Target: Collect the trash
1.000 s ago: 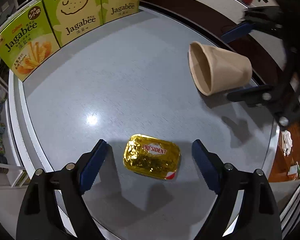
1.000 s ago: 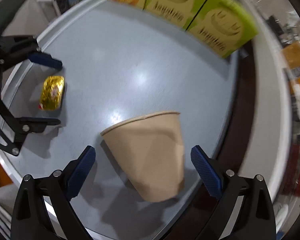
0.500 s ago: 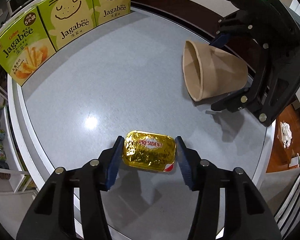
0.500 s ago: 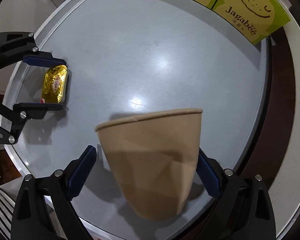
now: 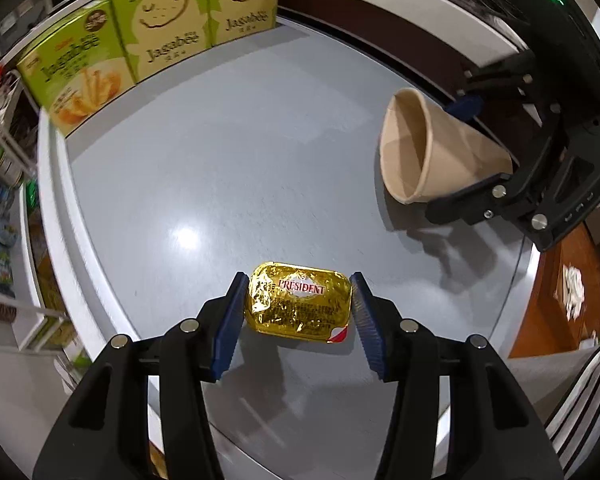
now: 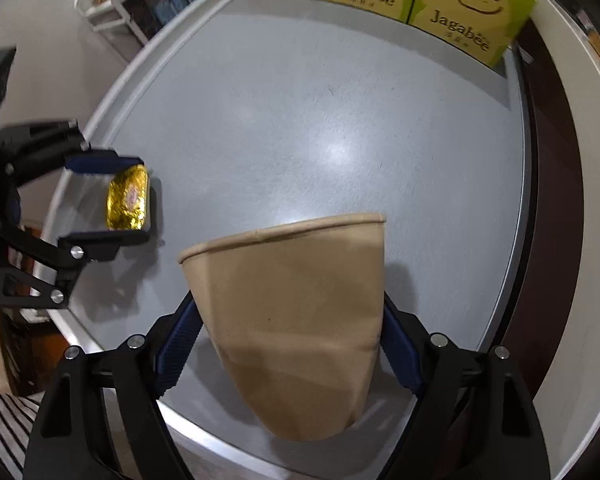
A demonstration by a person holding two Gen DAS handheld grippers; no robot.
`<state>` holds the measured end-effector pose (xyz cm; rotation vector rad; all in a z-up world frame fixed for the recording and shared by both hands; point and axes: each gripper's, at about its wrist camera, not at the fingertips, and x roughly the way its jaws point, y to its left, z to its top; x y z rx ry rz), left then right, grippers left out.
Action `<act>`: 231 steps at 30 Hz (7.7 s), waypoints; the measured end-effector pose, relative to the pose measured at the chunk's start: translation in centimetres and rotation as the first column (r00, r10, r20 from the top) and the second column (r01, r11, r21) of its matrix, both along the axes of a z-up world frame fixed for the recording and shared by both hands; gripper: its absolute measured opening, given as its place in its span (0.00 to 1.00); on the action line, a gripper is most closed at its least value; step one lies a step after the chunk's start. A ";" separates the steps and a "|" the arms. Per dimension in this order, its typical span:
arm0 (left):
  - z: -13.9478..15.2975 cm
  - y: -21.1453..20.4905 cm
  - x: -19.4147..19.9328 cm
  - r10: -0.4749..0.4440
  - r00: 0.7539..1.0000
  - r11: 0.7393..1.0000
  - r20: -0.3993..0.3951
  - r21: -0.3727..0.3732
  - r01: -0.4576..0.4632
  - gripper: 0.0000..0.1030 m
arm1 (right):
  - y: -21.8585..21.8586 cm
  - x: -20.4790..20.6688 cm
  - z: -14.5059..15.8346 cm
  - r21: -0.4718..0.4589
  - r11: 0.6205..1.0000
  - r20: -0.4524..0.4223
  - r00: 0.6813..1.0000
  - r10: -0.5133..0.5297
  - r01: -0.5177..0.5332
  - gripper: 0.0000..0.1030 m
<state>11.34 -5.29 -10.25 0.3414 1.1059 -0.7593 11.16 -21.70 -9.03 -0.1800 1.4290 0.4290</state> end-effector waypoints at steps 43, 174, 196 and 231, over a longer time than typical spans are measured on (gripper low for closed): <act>5.1 3.1 -18.7 0.194 0.981 0.978 0.005 -0.076 -0.193 0.51 | 1.2 -19.7 4.4 0.329 0.943 -0.072 0.997 -0.029 0.051 0.77; 4.1 10.2 -9.9 0.714 0.628 0.680 0.309 -0.093 -0.727 0.98 | 0.9 -11.2 5.2 0.230 0.937 0.525 0.777 -0.348 0.264 0.95; 4.5 10.1 -9.5 0.719 0.622 0.678 0.310 -0.118 -0.725 0.98 | 1.2 -10.5 5.4 0.236 0.937 0.529 0.774 -0.347 0.259 0.95; 4.9 10.0 -8.9 0.732 0.611 0.667 0.300 -0.137 -0.732 0.98 | 1.4 -10.1 5.6 0.246 0.937 0.527 0.777 -0.343 0.247 0.95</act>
